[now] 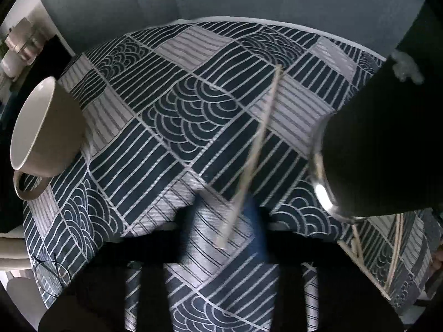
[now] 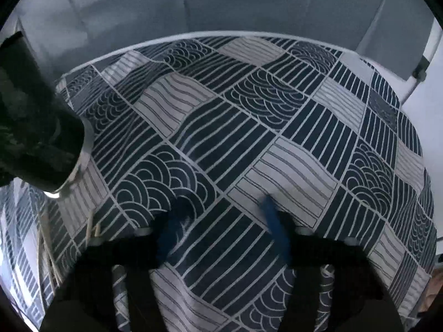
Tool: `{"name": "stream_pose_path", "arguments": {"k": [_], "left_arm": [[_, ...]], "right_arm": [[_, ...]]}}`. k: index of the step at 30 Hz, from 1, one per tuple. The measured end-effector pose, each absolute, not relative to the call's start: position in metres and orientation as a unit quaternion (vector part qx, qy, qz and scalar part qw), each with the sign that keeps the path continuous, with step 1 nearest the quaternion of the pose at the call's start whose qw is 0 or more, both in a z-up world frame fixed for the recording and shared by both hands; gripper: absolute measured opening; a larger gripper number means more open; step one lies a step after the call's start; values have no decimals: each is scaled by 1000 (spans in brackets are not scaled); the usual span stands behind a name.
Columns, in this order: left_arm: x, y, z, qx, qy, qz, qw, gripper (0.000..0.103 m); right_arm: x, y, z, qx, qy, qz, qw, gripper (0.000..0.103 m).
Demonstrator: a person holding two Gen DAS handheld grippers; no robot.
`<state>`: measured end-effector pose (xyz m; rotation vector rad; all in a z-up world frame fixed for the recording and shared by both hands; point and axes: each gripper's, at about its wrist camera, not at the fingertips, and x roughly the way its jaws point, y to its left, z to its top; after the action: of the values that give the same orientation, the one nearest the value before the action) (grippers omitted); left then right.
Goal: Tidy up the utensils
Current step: 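Lower both tools to the table and grasp another stick each, then carry the sticks over the black holder and release them inside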
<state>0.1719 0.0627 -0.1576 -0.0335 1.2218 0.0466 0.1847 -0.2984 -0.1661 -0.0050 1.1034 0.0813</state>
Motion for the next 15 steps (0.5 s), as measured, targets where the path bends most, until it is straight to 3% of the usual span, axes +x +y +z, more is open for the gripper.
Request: {"name": "stream_pose_path", "arguments": {"k": [2,4,9,15], "left_arm": [[173,61,-157,-21,581,21,813,5],[174,65,-156,-35,588,17,808,4],[176,87,-141,-91,575,13,813,4],[185,84,-69,-125,502,-12,856,4]], "right_arm": [[185,-301,-164,9,527,50,848,13],[186,-302,-164,29,536,65,841,4],[186,-296,-155,43,529,91,843,2],[203,-264,-104,66,471,156,866,2]]}}
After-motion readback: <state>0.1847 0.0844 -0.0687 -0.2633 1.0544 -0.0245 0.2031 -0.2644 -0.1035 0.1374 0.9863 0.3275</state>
